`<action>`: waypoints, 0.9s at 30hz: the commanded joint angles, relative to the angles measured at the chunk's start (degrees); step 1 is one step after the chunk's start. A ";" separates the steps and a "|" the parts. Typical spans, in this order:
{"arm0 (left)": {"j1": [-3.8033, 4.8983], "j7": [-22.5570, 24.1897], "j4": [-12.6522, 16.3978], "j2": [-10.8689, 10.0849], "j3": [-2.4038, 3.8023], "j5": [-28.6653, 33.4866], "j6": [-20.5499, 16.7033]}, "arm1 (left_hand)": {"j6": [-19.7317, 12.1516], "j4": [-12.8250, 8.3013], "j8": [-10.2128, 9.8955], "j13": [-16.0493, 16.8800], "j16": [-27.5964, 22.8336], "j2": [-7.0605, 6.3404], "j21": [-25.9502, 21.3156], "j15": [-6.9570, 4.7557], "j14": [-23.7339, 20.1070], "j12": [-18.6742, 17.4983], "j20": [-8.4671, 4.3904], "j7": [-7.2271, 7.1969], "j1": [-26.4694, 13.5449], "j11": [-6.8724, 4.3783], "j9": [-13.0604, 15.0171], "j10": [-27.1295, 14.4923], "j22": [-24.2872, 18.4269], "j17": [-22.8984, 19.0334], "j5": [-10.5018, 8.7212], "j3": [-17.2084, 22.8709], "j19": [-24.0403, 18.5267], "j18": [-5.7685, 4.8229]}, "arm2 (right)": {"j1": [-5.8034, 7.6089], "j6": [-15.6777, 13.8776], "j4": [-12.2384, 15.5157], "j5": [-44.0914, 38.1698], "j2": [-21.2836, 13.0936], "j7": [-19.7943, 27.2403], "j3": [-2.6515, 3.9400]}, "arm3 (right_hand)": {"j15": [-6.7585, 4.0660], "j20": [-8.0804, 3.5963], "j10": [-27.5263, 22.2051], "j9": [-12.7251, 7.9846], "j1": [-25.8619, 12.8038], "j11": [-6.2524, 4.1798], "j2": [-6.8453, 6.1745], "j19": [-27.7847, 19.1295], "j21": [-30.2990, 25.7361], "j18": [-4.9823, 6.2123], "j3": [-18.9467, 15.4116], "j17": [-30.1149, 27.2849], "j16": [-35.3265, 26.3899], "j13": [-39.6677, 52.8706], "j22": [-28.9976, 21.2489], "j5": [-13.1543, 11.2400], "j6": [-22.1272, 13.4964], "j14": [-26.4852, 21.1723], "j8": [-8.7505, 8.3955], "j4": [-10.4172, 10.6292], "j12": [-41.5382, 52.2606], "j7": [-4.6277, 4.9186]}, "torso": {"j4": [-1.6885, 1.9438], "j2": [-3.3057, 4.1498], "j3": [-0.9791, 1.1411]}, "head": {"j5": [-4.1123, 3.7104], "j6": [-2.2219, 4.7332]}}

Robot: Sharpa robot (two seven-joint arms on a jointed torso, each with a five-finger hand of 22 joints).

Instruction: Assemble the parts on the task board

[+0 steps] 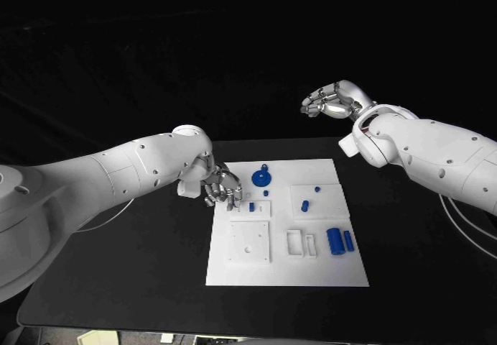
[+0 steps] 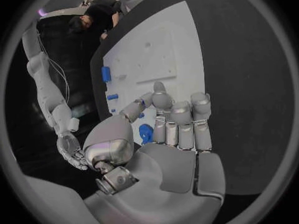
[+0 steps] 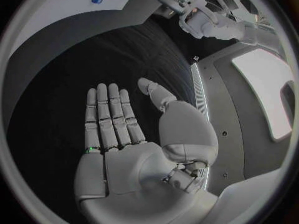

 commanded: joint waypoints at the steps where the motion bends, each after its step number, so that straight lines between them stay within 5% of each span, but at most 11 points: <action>1: 0.08 -1.55 -1.35 0.79 0.02 3.05 4.55 | 0.49 -0.86 -0.21 0.07 0.31 1.36 0.29 -0.76 -0.59 0.29 -5.75 0.06 0.87 -0.20 0.14 -0.29 0.10 0.10 1.34 7.99 -0.27 0.52 | -0.01 0.43 -0.03 0.24 0.15 0.25 0.04 | -0.05 0.18 0.29 -0.08 0.42 0.11 -0.02 -0.03 -0.26 0.25 -0.29 -0.09 -0.31 -0.10 0.07 0.24 -0.29 0.32 0.17 0.10 -0.30 0.03 | -0.05 -0.01 0.05 | 0.17 -0.03; 9: 0.02 -1.69 -4.27 2.53 -0.03 3.62 5.94 | 0.37 -0.87 -0.25 0.18 0.42 1.45 0.37 -0.76 -0.73 0.40 -5.75 0.08 0.87 -0.18 0.51 -0.43 0.21 0.21 1.30 7.94 -0.38 0.53 | -0.01 0.43 -0.07 0.24 0.39 0.29 0.04 | -0.04 0.19 0.29 -0.10 0.45 0.12 -0.01 -0.06 -0.29 0.26 -0.29 -0.11 -0.33 -0.15 0.08 0.24 -0.30 0.31 0.18 0.10 -0.35 0.04 | -0.02 0.01 -0.06 | 0.04 -0.11; 27: -0.81 -0.61 -5.94 3.79 -0.09 1.10 3.54 | 0.30 -0.87 -0.27 0.34 0.58 1.49 0.50 -0.79 -0.86 0.58 -5.76 0.07 0.91 -0.20 1.02 -0.56 0.33 0.36 1.44 7.87 -0.47 0.56 | -0.01 0.43 0.16 0.24 0.46 0.33 0.04 | -0.03 0.23 0.32 -0.15 0.55 0.14 0.01 -0.10 -0.33 0.29 -0.27 -0.14 -0.37 -0.25 0.09 0.20 -0.30 0.30 0.20 0.09 -0.45 0.04 | -0.02 0.07 -0.05 | -0.14 -0.31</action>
